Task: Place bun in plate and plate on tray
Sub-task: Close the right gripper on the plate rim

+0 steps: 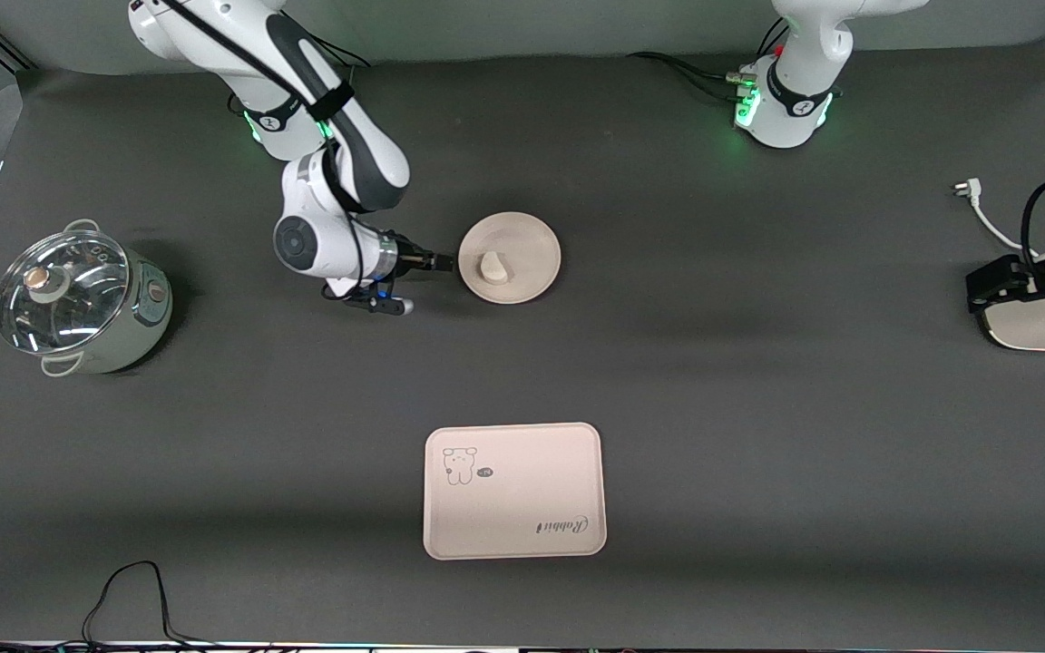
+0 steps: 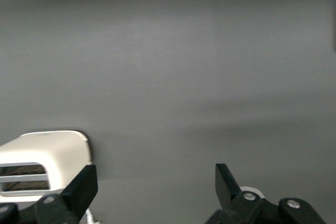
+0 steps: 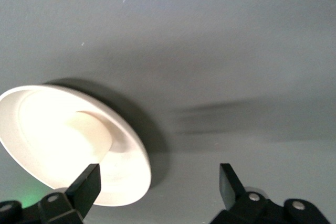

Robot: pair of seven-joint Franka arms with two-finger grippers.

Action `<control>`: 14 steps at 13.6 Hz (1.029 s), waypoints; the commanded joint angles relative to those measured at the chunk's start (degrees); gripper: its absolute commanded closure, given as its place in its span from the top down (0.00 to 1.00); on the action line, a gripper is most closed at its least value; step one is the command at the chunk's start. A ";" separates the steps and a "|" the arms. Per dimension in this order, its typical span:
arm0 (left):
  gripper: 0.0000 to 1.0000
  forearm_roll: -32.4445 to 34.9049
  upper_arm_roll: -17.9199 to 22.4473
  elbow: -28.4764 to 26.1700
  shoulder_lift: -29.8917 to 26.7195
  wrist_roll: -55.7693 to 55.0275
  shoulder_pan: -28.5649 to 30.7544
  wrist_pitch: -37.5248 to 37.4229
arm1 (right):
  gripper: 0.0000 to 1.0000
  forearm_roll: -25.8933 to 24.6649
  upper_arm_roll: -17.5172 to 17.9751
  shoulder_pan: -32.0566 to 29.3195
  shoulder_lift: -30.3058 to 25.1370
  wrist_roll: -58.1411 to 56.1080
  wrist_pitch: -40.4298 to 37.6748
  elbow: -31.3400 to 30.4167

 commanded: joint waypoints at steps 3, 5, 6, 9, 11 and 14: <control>1.00 -4.90 1.86 -13.64 -9.86 -0.20 -1.10 5.08 | 0.97 1.38 -0.53 6.95 2.35 4.00 6.81 -0.69; 1.00 -4.99 1.77 -19.27 -13.65 -3.00 -1.28 7.37 | 0.96 1.38 -0.53 8.27 3.49 4.09 8.39 -0.69; 1.00 -4.90 1.60 -20.95 -14.97 -4.93 -1.45 7.73 | 0.91 1.38 -0.53 9.15 4.10 4.09 9.44 -0.77; 1.00 -4.11 0.81 -24.13 -17.27 -6.36 -1.54 9.22 | 0.83 1.38 -0.45 9.68 5.42 4.09 11.56 -0.86; 1.00 -3.59 0.72 -23.96 -17.18 -6.36 -1.63 8.71 | 0.73 1.55 -0.53 11.96 5.86 4.18 13.14 -1.21; 1.00 -2.61 0.63 -23.08 -17.18 -6.27 -0.84 9.14 | 0.58 3.93 -0.45 12.58 5.95 4.44 15.17 -2.00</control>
